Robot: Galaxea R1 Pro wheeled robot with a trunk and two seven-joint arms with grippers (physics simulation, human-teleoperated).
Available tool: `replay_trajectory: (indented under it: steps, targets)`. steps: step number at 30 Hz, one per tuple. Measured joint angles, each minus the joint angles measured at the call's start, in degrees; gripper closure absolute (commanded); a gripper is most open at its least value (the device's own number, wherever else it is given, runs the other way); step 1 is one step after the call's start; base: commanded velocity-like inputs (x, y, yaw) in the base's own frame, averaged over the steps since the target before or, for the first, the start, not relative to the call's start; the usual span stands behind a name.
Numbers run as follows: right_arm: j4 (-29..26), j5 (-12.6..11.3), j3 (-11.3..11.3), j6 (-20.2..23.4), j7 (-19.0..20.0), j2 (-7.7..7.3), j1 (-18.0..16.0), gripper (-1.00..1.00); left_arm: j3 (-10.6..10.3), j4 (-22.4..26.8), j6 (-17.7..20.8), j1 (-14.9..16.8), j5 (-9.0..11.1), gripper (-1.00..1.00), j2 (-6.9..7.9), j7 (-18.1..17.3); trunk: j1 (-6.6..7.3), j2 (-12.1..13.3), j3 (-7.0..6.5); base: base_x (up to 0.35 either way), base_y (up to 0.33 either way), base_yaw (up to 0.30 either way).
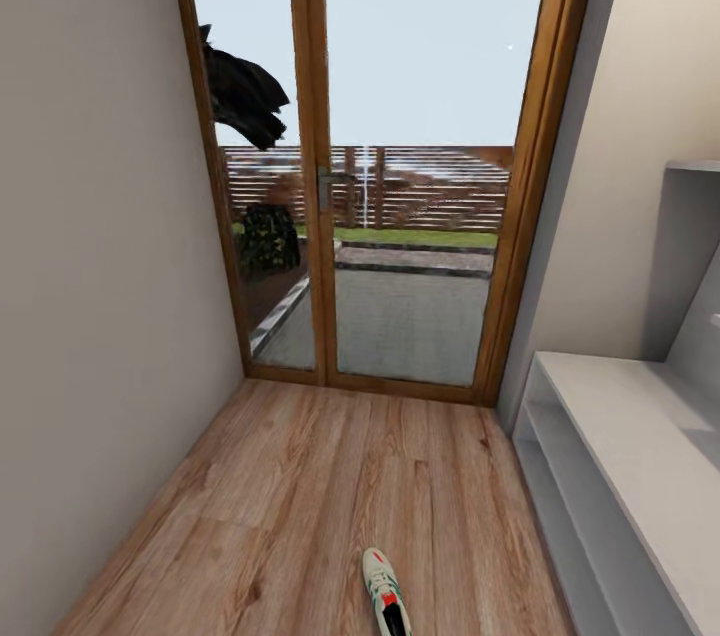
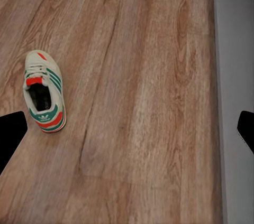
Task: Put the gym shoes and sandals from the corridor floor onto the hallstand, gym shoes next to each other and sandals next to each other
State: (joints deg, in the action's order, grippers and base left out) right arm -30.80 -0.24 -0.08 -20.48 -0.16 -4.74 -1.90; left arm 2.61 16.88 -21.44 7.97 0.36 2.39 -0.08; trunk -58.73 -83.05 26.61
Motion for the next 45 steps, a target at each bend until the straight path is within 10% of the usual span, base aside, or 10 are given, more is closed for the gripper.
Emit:
replay_trajectory:
  steps: [45]
  targets:
    - [0.0, 0.0, 0.0, 0.0, 0.0, 0.0, 0.0, -1.0, 0.0, -0.1, 0.0, -0.1, 0.0, -1.0, 0.0, 0.0, 0.0, 0.0, 0.0, 0.177, -0.076, 0.0]
